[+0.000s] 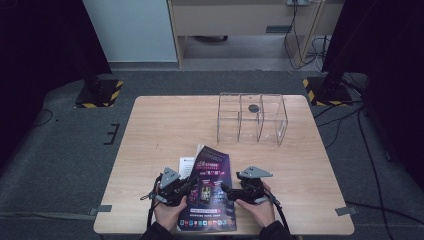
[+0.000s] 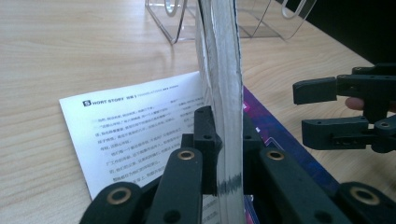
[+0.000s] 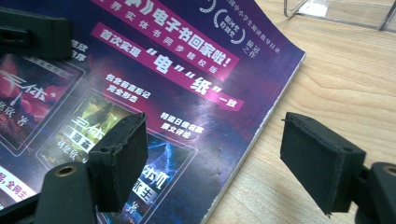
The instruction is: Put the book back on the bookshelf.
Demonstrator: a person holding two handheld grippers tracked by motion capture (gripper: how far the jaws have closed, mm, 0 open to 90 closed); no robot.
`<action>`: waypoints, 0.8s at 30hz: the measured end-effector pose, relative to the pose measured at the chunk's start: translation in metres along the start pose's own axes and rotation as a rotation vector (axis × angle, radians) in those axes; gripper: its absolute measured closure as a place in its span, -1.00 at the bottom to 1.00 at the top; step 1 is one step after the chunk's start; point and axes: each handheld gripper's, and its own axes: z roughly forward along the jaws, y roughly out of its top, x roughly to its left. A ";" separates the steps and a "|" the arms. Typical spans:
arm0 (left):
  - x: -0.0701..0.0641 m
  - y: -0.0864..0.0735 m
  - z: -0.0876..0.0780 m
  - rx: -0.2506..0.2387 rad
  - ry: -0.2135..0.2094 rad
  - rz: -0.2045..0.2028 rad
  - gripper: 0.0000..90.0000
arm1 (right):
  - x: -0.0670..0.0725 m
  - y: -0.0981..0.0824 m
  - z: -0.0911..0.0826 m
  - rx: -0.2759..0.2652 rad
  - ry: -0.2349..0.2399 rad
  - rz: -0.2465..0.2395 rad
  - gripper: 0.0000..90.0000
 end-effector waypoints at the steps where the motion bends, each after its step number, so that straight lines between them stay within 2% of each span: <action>1: 0.000 0.001 -0.001 -0.010 -0.006 -0.002 0.84 | -0.001 0.000 0.000 0.000 0.003 0.004 -0.49; 13: -0.009 0.012 -0.017 -0.110 -0.049 0.025 0.85 | -0.005 0.004 -0.006 -0.034 0.043 0.023 -0.54; 24: -0.014 0.017 -0.025 -0.147 -0.068 0.049 0.85 | -0.008 0.004 -0.006 -0.038 0.092 0.053 -0.56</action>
